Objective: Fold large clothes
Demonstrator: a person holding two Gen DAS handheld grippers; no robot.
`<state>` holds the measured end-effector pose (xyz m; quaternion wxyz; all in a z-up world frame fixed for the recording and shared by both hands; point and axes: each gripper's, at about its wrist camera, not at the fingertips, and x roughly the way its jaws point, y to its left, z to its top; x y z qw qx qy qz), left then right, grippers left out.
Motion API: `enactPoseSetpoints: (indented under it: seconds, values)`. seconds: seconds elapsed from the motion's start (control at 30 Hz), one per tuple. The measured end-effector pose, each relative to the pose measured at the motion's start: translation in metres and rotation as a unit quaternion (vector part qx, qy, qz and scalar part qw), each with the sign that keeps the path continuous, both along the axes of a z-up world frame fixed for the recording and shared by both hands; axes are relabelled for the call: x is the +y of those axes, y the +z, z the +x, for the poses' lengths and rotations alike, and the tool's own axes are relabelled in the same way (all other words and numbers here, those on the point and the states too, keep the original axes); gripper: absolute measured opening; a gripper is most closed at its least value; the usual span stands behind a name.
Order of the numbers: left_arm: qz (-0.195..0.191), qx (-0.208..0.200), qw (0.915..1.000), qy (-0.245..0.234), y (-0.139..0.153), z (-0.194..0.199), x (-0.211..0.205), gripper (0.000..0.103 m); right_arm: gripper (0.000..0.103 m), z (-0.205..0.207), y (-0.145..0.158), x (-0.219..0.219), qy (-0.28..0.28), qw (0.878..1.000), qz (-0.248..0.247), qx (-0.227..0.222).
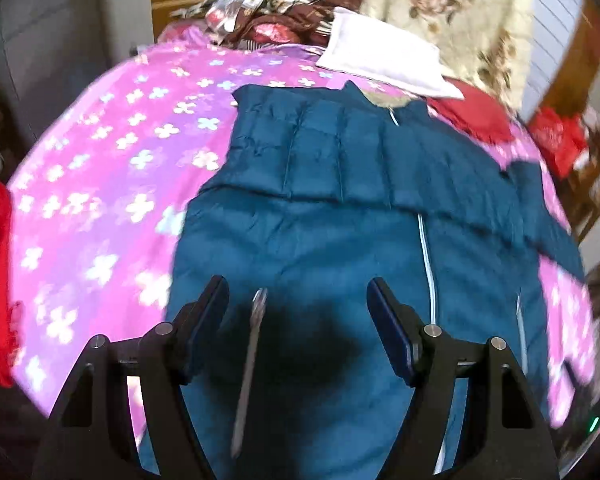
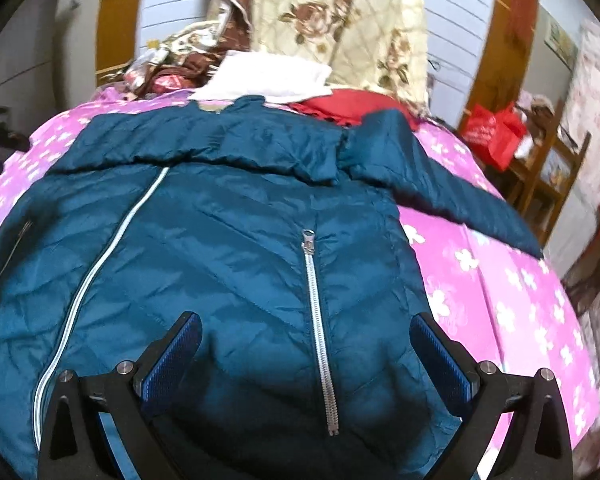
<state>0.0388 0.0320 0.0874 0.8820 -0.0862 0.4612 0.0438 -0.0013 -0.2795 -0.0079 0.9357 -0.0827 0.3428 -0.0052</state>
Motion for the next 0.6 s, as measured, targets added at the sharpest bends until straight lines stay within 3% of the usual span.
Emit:
enactPoseSetpoints:
  seconds: [0.1,0.37,0.6]
  values:
    - [0.011,0.001,0.9999,0.006,0.011,-0.022,-0.002,0.072,0.103,-0.003,0.001,0.004,0.009,1.0,-0.019,-0.01]
    - [-0.078,0.011,0.9924,0.095,0.036,-0.049,0.034,0.072,0.103,0.005,-0.006,-0.009,-0.01,1.0,-0.015,0.011]
    - [-0.066,-0.016,0.9925,0.102,0.077,-0.095,0.038,0.072,0.103,0.01,-0.014,-0.004,-0.014,0.999,-0.041,0.026]
